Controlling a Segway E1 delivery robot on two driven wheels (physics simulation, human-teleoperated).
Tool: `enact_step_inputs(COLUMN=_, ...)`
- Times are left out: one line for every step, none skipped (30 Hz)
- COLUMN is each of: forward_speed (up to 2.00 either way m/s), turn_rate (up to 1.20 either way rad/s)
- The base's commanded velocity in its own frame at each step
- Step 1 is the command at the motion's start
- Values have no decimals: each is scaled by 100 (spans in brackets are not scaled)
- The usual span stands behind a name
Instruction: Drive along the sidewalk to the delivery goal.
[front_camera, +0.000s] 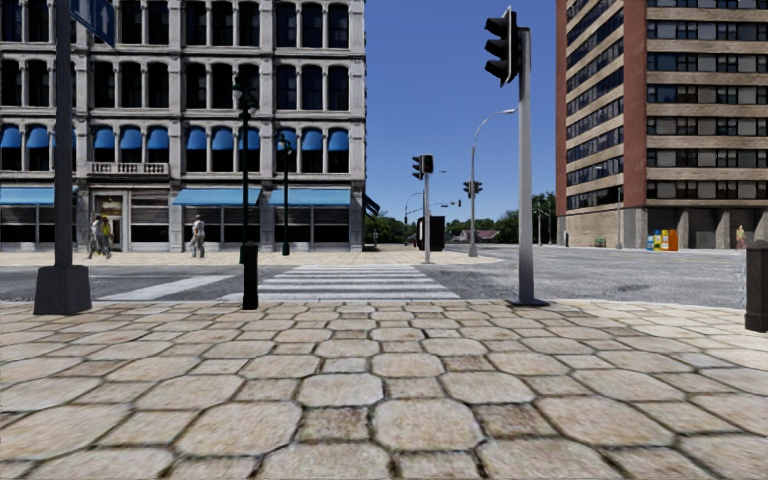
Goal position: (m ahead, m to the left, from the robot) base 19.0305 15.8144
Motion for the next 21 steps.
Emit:
enact_step_inputs(forward_speed=200, turn_rate=0)
enact_step_inputs(forward_speed=200, turn_rate=0)
enact_step_inputs(forward_speed=200, turn_rate=0)
enact_step_inputs(forward_speed=200, turn_rate=0)
enact_step_inputs(forward_speed=200, turn_rate=0)
enact_step_inputs(forward_speed=200, turn_rate=0)
enact_step_inputs(forward_speed=200, turn_rate=0)
enact_step_inputs(forward_speed=200, turn_rate=0)
enact_step_inputs(forward_speed=200, turn_rate=0)
enact_step_inputs(forward_speed=200, turn_rate=0)
enact_step_inputs(forward_speed=200, turn_rate=0)
enact_step_inputs(forward_speed=200, turn_rate=0)
enact_step_inputs(forward_speed=200, turn_rate=0)
enact_step_inputs(forward_speed=200, turn_rate=0)
enact_step_inputs(forward_speed=200, turn_rate=0)
enact_step_inputs(forward_speed=200, turn_rate=0)
enact_step_inputs(forward_speed=200, turn_rate=0)
enact_step_inputs(forward_speed=200, turn_rate=0)
enact_step_inputs(forward_speed=200, turn_rate=1)
enact_step_inputs(forward_speed=200, turn_rate=2)
enact_step_inputs(forward_speed=200, turn_rate=5)
